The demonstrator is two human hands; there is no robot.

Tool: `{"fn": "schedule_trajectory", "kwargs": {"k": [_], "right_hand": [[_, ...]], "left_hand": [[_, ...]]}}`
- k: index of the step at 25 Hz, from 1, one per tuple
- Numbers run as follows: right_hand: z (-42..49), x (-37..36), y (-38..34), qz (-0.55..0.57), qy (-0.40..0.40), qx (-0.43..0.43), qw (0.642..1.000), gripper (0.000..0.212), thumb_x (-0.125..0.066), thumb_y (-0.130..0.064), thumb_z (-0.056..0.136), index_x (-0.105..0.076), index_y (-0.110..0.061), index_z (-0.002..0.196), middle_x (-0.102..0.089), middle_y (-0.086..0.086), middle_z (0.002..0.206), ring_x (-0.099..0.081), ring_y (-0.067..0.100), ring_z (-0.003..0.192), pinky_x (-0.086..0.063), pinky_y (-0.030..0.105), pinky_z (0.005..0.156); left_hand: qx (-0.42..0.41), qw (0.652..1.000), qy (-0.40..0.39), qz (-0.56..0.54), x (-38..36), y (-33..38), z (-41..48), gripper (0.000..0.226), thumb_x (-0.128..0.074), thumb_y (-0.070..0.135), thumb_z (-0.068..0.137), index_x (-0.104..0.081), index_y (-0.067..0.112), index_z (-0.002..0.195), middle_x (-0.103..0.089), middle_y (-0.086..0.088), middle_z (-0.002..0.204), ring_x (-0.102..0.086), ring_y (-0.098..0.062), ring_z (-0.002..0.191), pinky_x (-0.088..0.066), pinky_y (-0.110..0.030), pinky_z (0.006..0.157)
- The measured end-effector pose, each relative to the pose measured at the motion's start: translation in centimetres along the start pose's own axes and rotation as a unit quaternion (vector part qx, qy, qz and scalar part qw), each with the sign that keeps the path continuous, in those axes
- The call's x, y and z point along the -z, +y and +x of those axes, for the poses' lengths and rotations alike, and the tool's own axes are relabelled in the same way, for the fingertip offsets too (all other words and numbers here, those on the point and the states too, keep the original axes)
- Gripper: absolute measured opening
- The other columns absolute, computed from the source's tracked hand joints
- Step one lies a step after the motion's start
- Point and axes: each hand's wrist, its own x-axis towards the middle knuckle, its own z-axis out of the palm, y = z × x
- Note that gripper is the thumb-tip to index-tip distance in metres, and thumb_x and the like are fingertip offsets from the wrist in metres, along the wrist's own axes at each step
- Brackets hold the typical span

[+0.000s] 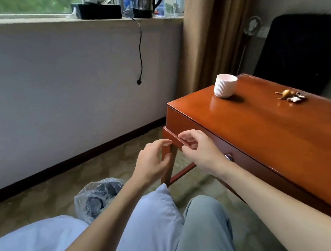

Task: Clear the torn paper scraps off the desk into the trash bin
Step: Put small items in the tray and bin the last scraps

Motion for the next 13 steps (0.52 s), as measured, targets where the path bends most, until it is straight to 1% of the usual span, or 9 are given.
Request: {"fn": "schedule_trajectory", "kwargs": {"k": [3,5,7,10,13], "right_hand": [[-1.3,4.8,1.1,-0.032,0.041,0.014,0.999,0.031,-0.06,-0.014,0.091,-0.062,-0.027,0.119,-0.055,-0.01,0.119,-0.05,0.006,0.116,-0.043,0.024,0.099],[-1.9,7.7,2.0,-0.043,0.069,0.012,0.997,0.031,-0.06,-0.013,0.09,-0.063,-0.026,0.118,-0.056,-0.009,0.119,-0.051,0.01,0.117,-0.043,0.029,0.103],[-2.6,10.3,3.0,-0.058,0.086,-0.001,0.995,0.032,-0.058,-0.013,0.091,-0.062,-0.025,0.12,-0.056,-0.008,0.121,-0.049,0.01,0.119,-0.04,0.028,0.105],[-3.4,13.8,5.0,-0.086,0.106,-0.025,0.99,0.031,-0.055,-0.015,0.094,-0.061,-0.026,0.122,-0.054,-0.009,0.123,-0.045,0.01,0.121,-0.037,0.025,0.103],[-4.0,17.0,7.5,-0.115,0.129,-0.044,0.984,0.031,-0.053,-0.016,0.095,-0.059,-0.026,0.124,-0.053,-0.008,0.126,-0.042,0.011,0.123,-0.034,0.024,0.103]], "left_hand": [[-0.04,0.999,-0.01,0.009,-1.1,4.2,1.6,0.038,-0.059,0.019,0.089,-0.061,0.028,0.126,-0.066,0.01,0.124,-0.056,-0.014,0.115,-0.047,-0.04,0.1],[-0.069,0.997,-0.017,0.015,-1.9,6.8,2.6,0.038,-0.061,0.02,0.089,-0.061,0.028,0.126,-0.065,0.011,0.125,-0.055,-0.013,0.116,-0.045,-0.041,0.1],[-0.092,0.995,-0.029,0.022,-2.8,9.3,3.5,0.037,-0.06,0.022,0.091,-0.06,0.029,0.127,-0.063,0.01,0.129,-0.051,-0.013,0.12,-0.042,-0.041,0.102],[-0.123,0.991,-0.044,0.034,-4.9,12.7,4.9,0.037,-0.056,0.025,0.093,-0.057,0.031,0.129,-0.058,0.01,0.135,-0.045,-0.013,0.128,-0.036,-0.039,0.106],[-0.149,0.984,-0.079,0.048,-8.0,15.5,6.6,0.037,-0.054,0.028,0.095,-0.055,0.031,0.131,-0.055,0.01,0.138,-0.042,-0.013,0.13,-0.032,-0.036,0.106]]}}
